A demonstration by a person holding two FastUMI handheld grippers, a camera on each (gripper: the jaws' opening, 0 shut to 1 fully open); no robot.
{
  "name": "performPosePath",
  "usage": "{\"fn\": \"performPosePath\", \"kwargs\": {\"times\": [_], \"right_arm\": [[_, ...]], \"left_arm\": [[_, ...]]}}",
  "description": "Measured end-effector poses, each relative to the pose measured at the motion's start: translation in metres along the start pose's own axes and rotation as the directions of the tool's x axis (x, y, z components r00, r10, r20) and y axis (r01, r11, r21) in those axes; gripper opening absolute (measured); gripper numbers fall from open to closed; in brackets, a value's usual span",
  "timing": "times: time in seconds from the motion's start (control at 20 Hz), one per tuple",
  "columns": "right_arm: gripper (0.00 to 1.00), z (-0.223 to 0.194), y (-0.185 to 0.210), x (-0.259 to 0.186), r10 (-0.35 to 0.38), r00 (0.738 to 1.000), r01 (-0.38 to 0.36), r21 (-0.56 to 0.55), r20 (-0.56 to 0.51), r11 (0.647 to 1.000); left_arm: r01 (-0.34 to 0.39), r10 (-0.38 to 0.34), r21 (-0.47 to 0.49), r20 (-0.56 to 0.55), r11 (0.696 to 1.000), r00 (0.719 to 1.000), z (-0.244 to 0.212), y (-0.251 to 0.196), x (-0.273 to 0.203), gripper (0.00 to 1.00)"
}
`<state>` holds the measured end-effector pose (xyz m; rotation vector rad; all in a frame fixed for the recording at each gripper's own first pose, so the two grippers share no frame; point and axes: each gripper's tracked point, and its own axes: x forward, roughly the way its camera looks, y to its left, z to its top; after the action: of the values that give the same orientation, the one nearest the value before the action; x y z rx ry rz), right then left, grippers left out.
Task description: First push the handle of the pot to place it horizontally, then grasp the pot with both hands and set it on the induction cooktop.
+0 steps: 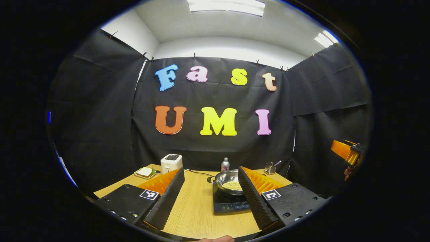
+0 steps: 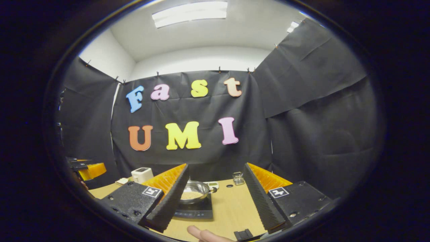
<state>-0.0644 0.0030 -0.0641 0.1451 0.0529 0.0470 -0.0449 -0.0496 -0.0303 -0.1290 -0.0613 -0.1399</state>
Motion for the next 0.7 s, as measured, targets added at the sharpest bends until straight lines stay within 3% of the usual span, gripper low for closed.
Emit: {"fn": "performPosePath", "kwargs": {"times": [0.2,0.7], "right_arm": [[0.96,-0.005,0.003,0.002,0.008,1.000,-0.008,0.001,-0.022,1.000],[0.98,-0.012,-0.008,0.007,-0.004,0.998,0.005,0.029,-0.057,1.000]], "left_arm": [[0.014,-0.014,0.019,-0.019,1.000,1.000,-0.006,-0.004,0.001,0.95],[0.024,-0.024,0.000,-0.033,1.000,0.999,-0.009,-0.002,-0.002,0.95]]}}
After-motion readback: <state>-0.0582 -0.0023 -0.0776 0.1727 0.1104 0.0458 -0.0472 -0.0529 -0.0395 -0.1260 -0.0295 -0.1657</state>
